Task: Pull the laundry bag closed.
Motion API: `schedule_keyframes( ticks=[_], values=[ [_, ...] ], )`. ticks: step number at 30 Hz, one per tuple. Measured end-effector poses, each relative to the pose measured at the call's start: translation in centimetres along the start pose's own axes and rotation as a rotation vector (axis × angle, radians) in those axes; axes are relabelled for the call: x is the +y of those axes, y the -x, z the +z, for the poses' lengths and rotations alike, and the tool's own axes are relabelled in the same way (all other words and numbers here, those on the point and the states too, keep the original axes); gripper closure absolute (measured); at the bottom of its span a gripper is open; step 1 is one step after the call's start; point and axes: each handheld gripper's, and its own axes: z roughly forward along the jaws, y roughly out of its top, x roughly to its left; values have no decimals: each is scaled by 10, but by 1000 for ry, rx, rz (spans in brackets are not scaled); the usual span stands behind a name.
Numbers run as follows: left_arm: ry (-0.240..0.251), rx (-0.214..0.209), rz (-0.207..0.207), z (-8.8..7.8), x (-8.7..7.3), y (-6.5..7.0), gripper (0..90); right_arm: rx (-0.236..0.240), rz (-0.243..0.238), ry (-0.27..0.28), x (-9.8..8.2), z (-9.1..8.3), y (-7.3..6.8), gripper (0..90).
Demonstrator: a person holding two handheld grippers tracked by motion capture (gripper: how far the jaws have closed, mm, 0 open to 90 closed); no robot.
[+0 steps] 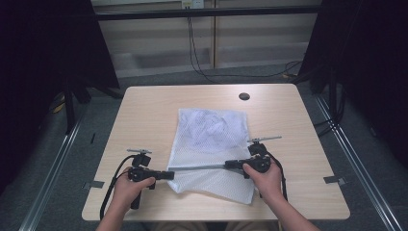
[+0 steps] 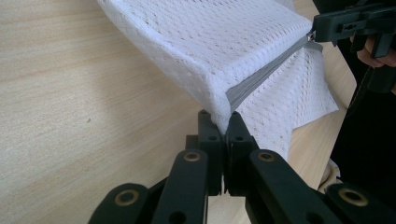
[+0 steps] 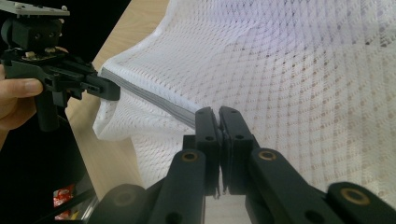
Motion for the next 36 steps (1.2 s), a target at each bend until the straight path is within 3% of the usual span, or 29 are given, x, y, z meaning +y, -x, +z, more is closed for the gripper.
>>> schedule_keyframes(
  ticks=[36],
  values=[
    [0,-1,-5,0,-2,2,883,-9,5,1,-3,-7,6,869]
  ],
)
